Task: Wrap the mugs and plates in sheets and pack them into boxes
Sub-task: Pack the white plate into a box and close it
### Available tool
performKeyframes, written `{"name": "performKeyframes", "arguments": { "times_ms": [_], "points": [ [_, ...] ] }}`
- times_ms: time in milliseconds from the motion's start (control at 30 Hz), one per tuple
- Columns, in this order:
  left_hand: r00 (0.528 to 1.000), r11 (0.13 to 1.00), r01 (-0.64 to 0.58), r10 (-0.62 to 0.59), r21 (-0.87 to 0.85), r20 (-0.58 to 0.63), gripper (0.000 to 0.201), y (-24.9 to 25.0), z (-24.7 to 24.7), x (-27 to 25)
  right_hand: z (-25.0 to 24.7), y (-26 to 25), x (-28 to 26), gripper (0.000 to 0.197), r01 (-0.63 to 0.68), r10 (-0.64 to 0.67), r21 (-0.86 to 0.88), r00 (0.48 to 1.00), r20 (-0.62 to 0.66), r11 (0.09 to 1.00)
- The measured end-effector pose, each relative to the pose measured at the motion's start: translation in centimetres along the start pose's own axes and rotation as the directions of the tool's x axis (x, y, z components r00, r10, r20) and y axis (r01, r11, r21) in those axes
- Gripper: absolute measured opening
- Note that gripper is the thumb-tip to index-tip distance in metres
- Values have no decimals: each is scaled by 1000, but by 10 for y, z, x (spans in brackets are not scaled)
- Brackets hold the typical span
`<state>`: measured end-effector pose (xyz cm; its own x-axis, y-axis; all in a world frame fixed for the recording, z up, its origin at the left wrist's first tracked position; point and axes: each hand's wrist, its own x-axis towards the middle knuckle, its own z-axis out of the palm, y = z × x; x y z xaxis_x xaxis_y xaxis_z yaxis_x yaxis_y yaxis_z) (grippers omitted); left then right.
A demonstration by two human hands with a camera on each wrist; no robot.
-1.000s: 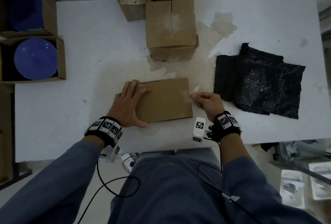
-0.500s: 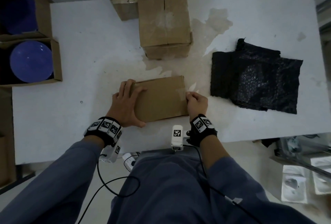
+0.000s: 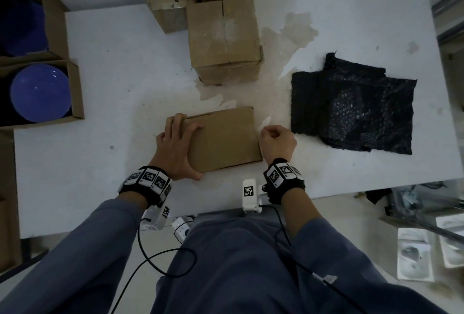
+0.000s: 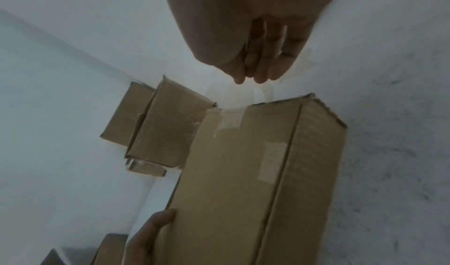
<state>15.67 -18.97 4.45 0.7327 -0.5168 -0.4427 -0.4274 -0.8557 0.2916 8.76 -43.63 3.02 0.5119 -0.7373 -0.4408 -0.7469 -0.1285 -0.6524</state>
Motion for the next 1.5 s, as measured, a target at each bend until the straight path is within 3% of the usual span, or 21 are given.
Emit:
{"name": "performKeyframes", "arguments": {
  "times_ms": [167, 333, 533, 633, 733, 867, 967, 1067, 1133, 1267, 1433, 1500],
  "points": [
    [1000, 1000, -4, 4, -1, -3, 130, -1, 1, 0, -1, -4, -10, 20, 238, -230, 65, 967, -109, 969],
    [1000, 1000, -9, 9, -1, -19, 131, -1, 2, -1, 12, -4, -24, 22, 315, -313, -28, 948, 49, 949],
    [1000, 1000, -8, 8, -3, -20, 132, -1, 3, -1, 12, 4, -28, 27, 266, -258, -75, 961, 101, 961],
    [1000, 1000, -9, 9, -10, -24, 131, -1, 3, -1, 3, 6, -27, 45, 219, -199, -123, 968, 153, 968],
    [1000, 1000, -8, 7, -12, -23, 131, -1, 3, 0, 3, 0, -22, 55, 233, -215, -169, 969, 119, 958],
    [1000, 1000, 2, -2, -17, -17, 131, -1, 3, -1, 17, -3, -23, 61, 173, -151, -76, 960, 234, 982],
    [1000, 1000, 4, -5, -26, -15, 129, -1, 3, -1, 16, 10, -28, 77, 163, -112, -187, 960, 257, 969],
    [1000, 1000, 0, 0, -29, -25, 129, -1, 3, -1, 5, 9, -26, 75, 223, -165, -324, 967, 196, 919],
    [999, 1000, -8, 7, -27, -31, 130, -1, 4, -1, 2, 4, -24, 73, 212, -174, -297, 973, 151, 931],
    [999, 1000, -9, 8, -19, -33, 129, -3, 6, 0, 9, 5, -30, 47, 244, -195, -246, 959, 204, 938],
    [999, 1000, -9, 8, -23, -44, 127, -4, 8, -1, -3, 17, -35, 52, 274, -212, -465, 960, 181, 842],
    [999, 1000, -17, 16, -26, -40, 128, -5, 9, -2, -5, 17, -32, 49, 255, -191, -455, 964, 183, 853]
  ]
}}
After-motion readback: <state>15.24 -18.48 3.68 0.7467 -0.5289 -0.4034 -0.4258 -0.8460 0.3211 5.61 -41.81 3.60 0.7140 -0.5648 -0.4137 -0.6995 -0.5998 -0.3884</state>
